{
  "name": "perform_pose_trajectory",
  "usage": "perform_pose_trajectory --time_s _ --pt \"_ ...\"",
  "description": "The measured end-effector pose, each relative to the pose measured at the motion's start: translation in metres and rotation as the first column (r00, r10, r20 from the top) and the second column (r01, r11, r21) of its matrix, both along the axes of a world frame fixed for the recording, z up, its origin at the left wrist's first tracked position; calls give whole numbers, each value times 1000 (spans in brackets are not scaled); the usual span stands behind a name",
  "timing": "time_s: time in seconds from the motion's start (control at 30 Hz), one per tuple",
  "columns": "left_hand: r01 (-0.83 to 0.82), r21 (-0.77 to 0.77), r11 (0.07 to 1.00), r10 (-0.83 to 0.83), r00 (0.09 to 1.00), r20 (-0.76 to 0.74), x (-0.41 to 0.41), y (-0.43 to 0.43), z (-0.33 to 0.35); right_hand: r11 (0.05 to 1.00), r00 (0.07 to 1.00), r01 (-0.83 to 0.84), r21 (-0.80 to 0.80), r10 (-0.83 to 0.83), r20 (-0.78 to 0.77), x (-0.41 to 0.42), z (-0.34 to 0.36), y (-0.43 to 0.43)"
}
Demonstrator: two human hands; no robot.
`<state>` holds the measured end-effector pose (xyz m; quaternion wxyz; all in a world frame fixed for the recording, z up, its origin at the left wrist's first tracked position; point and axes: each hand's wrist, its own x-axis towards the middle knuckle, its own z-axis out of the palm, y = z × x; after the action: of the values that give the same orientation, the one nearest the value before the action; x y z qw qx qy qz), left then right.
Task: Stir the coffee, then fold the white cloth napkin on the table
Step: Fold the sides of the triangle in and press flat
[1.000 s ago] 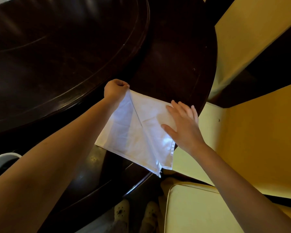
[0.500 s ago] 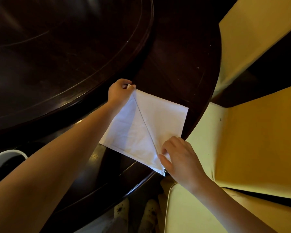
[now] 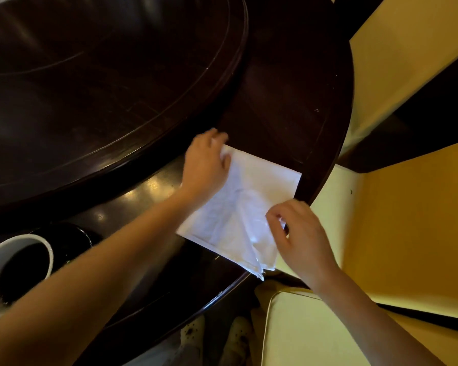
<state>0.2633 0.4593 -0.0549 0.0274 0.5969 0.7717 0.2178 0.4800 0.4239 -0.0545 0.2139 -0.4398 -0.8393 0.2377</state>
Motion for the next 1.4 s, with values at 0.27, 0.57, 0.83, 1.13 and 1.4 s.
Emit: perform_pose_trajectory --time_s 0.27,0.57,0.83,1.13,1.4 --pt "236 -143 961 -261 945 -197 74 -90 -54 927 840 -374 35 322 436 -25 -12 60" --pt "218 -228 949 -258 951 -168 74 -94 -44 990 762 -139 35 84 642 -16 -22 126" --pt "248 -194 949 -285 939 -193 73 -117 -44 797 654 -602 -53 530 540 -90 -15 102" --pt "246 -234 941 -288 942 -170 75 -119 -41 845 695 -528 86 371 616 -138 -23 129" --pt "258 -252 933 -298 945 -138 72 -119 -40 941 804 -321 107 211 556 -128 -9 157"
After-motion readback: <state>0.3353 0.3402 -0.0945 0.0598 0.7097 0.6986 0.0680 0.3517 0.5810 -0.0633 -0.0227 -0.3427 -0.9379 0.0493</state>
